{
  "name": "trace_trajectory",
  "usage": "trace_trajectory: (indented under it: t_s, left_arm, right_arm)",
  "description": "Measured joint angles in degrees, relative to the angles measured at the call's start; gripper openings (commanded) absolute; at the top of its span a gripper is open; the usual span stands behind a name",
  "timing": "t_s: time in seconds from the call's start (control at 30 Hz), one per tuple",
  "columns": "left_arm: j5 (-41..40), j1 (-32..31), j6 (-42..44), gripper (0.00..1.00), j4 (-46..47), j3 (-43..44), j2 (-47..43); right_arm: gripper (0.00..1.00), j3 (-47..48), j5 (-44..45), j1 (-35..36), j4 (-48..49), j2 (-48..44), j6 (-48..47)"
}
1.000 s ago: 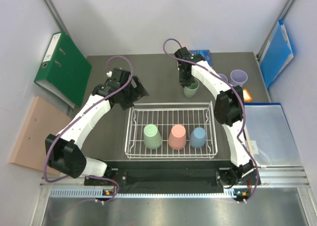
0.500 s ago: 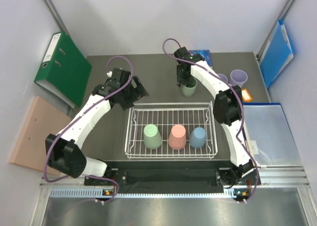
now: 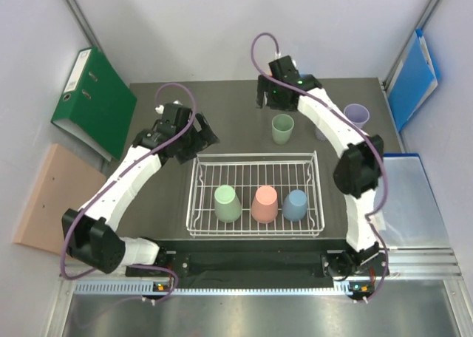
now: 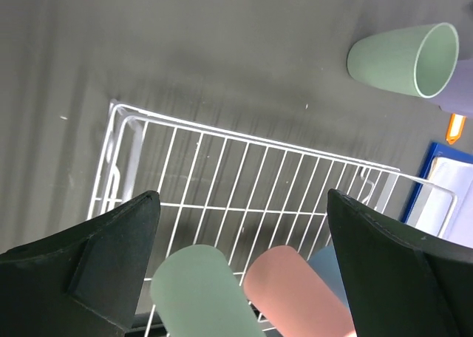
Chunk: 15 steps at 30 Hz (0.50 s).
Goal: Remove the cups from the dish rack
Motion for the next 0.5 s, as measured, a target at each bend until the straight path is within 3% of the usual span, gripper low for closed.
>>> trace_trajectory:
  t_s: [0.1, 0.27, 0.5]
  left_arm:
    - [-2.25, -0.87, 1.68, 0.99, 0.04, -0.50, -3.26]
    - [-7.17, -5.53, 5.84, 0.99, -1.09, -0.96, -8.41]
    - [-14.91, -19.69, 8.50, 0.99, -6.97, -2.03, -11.91]
  right_arm:
    - [0.98, -5.20, -0.50, 0.48, 4.94, -9.01, 0.00]
    - [1.00, -23.21, -3.41, 2.29, 15.15, -30.21, -1.11]
    - [1.00, -42.49, -4.31, 7.96, 20.83, -46.51, -2.60]
